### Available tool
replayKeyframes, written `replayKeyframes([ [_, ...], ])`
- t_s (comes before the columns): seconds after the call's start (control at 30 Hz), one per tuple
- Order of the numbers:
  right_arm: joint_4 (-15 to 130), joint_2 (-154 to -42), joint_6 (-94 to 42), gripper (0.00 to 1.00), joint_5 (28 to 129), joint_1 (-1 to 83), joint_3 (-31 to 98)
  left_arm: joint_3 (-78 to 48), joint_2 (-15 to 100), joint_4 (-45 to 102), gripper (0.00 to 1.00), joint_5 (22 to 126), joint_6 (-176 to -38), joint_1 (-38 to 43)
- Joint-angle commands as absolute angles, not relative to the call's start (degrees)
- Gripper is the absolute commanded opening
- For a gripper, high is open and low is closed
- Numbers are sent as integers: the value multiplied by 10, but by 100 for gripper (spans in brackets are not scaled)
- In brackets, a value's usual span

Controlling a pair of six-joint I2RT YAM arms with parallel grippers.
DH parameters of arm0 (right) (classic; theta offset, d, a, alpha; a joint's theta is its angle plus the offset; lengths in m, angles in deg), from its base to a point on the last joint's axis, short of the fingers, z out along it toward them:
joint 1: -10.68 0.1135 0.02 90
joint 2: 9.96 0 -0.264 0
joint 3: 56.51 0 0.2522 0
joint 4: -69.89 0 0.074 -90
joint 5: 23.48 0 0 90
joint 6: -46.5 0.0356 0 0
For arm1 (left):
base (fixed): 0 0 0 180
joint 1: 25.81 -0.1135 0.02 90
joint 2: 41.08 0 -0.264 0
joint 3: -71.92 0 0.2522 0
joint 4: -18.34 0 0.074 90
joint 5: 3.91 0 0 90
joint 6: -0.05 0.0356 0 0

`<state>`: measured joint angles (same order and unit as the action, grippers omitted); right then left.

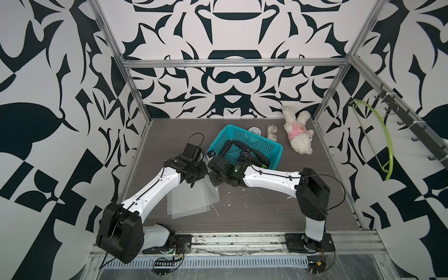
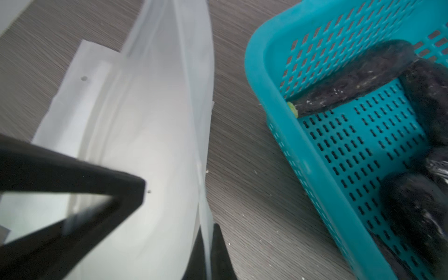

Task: Place the eggplant in a zip-top bag and seal the zipper
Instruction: Open the zipper food storage bag.

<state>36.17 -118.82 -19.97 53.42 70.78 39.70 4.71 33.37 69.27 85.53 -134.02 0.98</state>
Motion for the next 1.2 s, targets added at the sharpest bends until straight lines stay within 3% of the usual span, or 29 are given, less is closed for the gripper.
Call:
replayKeyframes([
  [0.0,363,-1168,-215,4,530,710,404,37,342,734,0,879,-1335,13],
  [0.2,397,-1145,-208,4,609,710,383,40,359,674,43,871,-1338,13],
  [0.5,398,-1129,-197,4,617,710,371,39,399,651,53,873,-1334,13],
  [0.67,402,-1126,-194,4,612,709,367,51,401,655,47,894,-1339,14],
  [0.87,389,-1129,-182,4,590,700,362,68,364,653,22,890,-1345,13],
  [1.0,380,-1130,-173,5,567,695,359,66,336,670,18,893,-1345,13],
  [1.17,358,-1143,-170,5,535,695,370,58,324,687,5,886,-1338,14],
])
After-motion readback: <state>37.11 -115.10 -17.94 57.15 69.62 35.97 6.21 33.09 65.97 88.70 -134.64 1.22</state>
